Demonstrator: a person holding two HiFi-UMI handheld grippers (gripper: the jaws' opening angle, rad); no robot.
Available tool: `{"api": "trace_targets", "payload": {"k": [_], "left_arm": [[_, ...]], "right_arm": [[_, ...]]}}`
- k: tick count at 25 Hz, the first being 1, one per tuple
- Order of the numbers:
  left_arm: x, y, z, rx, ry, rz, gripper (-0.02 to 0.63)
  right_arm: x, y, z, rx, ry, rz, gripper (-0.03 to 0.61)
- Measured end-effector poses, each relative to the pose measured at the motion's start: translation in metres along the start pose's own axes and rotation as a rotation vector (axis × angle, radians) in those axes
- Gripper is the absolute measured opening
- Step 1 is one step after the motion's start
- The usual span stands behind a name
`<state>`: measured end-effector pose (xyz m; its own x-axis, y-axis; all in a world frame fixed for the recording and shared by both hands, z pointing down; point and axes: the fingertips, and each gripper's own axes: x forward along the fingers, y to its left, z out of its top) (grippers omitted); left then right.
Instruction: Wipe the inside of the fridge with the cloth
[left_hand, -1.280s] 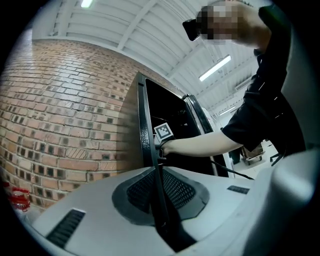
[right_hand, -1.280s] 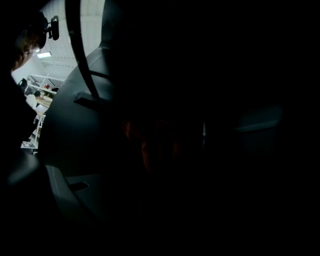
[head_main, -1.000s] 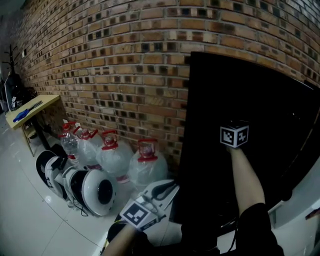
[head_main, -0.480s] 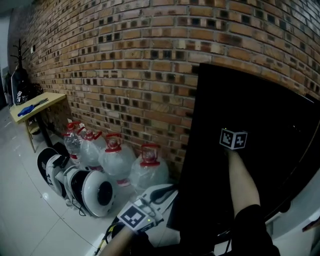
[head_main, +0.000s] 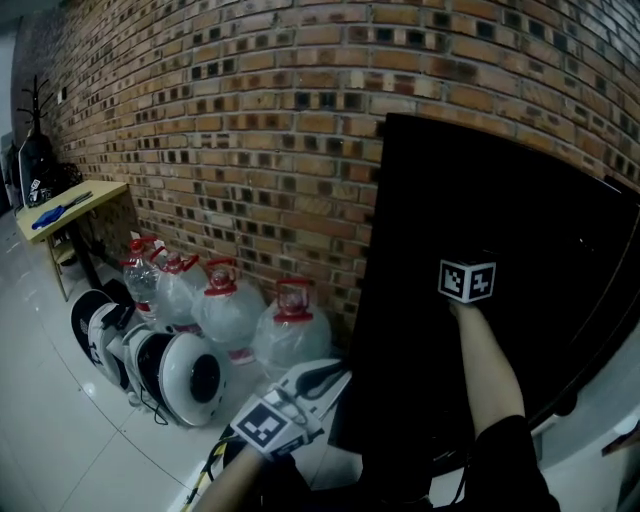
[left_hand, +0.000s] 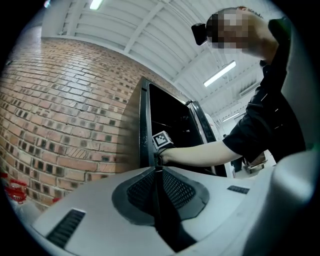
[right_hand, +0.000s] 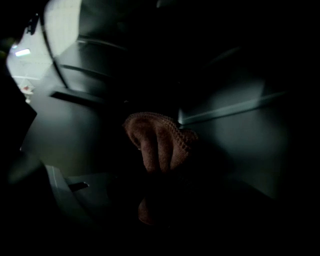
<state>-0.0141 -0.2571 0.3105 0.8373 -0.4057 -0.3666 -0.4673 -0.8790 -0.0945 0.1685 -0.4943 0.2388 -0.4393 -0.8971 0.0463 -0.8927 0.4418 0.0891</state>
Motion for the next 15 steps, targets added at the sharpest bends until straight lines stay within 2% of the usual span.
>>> {"api": "trace_targets", "payload": {"k": [4, 15], "left_arm": [[0.005, -0.014, -0.002, -0.002, 0.001, -0.039, 0.046], [-0.002, -0.043, 0.004, -0.01, -0.007, -0.089, 0.046]], "right_arm": [[-0.034, 0.026, -0.004, -0.057, 0.0, 0.046, 0.123], [-0.102, 0.126, -0.001, -0.114, -0.059, 0.261, 0.123]]}}
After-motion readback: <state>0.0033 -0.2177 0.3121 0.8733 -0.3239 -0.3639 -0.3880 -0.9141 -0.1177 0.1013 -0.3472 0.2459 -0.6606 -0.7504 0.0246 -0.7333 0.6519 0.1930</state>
